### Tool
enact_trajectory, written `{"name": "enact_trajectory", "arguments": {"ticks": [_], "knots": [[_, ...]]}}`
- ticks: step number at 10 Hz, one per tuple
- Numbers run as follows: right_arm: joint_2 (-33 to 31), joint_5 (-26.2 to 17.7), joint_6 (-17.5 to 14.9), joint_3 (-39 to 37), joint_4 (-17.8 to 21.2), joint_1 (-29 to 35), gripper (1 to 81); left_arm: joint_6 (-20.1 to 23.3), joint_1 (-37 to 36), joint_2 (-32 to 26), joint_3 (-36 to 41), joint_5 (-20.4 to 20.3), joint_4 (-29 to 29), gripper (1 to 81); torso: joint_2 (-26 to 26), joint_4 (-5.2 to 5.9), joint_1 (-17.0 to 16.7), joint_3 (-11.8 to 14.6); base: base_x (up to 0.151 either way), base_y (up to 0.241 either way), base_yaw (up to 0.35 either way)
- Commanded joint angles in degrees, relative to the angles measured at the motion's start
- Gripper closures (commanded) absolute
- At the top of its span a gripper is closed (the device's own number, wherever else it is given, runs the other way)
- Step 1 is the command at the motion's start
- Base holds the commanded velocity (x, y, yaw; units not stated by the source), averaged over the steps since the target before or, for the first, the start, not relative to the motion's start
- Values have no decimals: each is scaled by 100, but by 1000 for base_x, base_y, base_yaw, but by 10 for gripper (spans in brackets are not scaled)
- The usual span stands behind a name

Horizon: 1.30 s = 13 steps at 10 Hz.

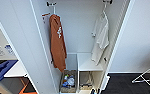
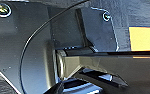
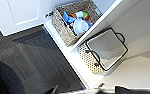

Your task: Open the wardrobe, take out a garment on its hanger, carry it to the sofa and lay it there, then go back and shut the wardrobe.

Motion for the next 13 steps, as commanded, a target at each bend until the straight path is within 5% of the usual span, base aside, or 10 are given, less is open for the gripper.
{"name": "enact_trajectory", "arguments": {"ticks": [1, 10, 13], "knots": [[5, -275, 283, 46, -103, 701, 10, 38, -150, 70, 32, 204, 49, 10, 0, 0, 0, 0, 0, 0, 0], [-1233, -196, 1442, 37, -94, 577, 10, 38, -149, 79, 32, 204, 58, 10, 0, 0, 0, 0, 0, 0, 0], [-1349, -2, 1962, 37, 205, 288, 10, 38, -150, 79, 32, 204, 58, 10, 0, 0, 0, 0, 0, 0, 0]]}}
